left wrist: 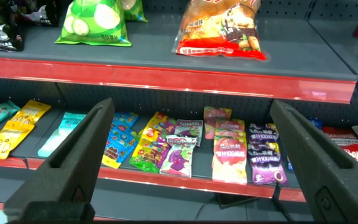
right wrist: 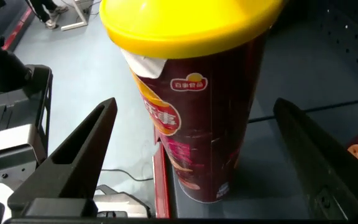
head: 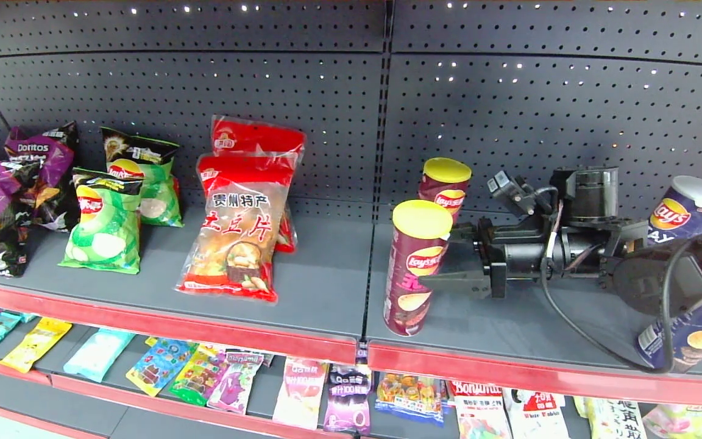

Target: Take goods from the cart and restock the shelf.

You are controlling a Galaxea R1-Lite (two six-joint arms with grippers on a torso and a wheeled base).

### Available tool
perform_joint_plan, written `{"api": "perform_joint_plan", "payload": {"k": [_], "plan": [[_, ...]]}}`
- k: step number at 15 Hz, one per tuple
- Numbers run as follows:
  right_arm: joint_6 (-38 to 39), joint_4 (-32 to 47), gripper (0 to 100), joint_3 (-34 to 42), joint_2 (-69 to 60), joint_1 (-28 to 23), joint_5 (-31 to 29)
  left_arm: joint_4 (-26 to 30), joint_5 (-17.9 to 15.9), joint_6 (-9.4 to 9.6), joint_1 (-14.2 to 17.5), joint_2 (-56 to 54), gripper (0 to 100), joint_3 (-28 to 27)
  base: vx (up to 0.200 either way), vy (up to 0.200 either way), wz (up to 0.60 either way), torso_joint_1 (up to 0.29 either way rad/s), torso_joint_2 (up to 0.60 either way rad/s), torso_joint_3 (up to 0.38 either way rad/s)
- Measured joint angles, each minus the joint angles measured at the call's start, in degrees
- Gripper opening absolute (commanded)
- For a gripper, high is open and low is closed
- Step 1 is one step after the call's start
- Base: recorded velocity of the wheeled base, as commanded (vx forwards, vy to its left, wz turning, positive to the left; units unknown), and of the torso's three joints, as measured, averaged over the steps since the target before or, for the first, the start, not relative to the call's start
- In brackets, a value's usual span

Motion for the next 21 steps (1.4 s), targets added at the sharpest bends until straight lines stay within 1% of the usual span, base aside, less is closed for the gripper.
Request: {"api": "perform_joint_plan", "payload": {"k": [6,7,15,18,21], "plan": [[-0.1,0.0,100,-1.8,1.4,1.7,-0.1,0.0,0.0,0.00,0.0,0.0,100,0.0,0.000,0.000,0.00,0.000,0.00,0.000],[-0.3,0.0,0,-1.9,1.5,1.8,-0.1,0.0,0.0,0.01,0.0,0.0,100,0.0,0.000,0.000,0.00,0.000,0.00,0.000],[-0.5,-1.3,0,-1.7,1.6,2.8,-1.2,0.0,0.0,0.00,0.0,0.0,100,0.0,0.000,0.000,0.00,0.000,0.00,0.000],[-0.2,-1.3,0,0.1,-0.7,2.7,-5.1,0.0,0.0,0.00,0.0,0.0,100,0.0,0.000,0.000,0.00,0.000,0.00,0.000],[-0.2,-1.5,0,4.1,-5.1,2.3,-10.3,0.0,0.0,0.00,0.0,0.0,100,0.0,0.000,0.000,0.00,0.000,0.00,0.000]]}}
